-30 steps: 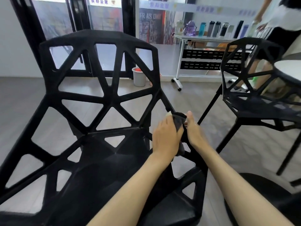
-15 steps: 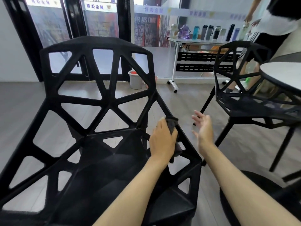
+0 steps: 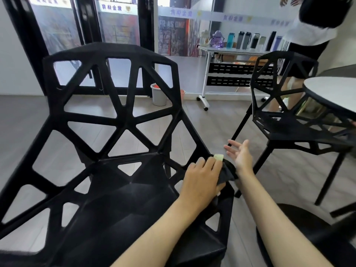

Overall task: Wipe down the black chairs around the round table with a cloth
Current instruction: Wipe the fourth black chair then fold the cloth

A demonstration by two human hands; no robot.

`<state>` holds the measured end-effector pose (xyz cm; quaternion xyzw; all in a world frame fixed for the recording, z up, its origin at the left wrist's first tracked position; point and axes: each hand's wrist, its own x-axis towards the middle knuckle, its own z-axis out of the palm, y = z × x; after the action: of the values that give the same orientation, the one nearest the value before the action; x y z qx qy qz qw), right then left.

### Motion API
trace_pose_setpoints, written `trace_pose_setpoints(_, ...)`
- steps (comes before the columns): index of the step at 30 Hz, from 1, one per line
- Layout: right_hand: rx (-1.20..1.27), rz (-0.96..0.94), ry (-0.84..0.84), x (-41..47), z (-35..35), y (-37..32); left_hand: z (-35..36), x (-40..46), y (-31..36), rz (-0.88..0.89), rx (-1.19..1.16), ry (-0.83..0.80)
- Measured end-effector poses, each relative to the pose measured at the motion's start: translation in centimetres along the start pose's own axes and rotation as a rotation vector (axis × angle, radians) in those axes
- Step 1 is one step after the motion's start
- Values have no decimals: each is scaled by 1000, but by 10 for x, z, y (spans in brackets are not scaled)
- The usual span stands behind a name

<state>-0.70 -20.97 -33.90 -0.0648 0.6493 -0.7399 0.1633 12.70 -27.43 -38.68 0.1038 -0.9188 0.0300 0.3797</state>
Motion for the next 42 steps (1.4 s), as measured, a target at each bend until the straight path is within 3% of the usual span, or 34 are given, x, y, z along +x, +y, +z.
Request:
trace_pose_setpoints(4, 12, -16, -16, -18, 5, 14, 4, 40, -42, -353, -103, 22)
trace_pose_setpoints(9, -293, -126, -99, -21, 13, 22, 0, 102, -120, -569, -227, -97)
trace_pose_setpoints(11, -440, -181, -124, -24, 16, 25, 2, 100, -114, -545, -300, -43)
trace_pose_setpoints(14, -629, -304, -143, -26, 21, 28, 11, 64, -76, -356, -280, 52)
trace_pose_setpoints(17, -649, -265, -147, -23, 22, 28, 16, 65, -83, -245, -175, 97)
trace_pose_setpoints(23, -753, -201, -200, -24, 21, 26, 13, 139, -140, -529, -123, -26)
trace_pose_setpoints(28, -770, -172, -203, -23, 21, 26, 23, 96, -126, -434, -282, 48)
trace_pose_setpoints(35, -756, -165, -208, -21, 19, 27, 31, 104, -148, -415, -20, 32)
trace_pose_setpoints(42, -787, -168, -204, -25, 20, 25, 43, 27, -190, -259, 116, -109)
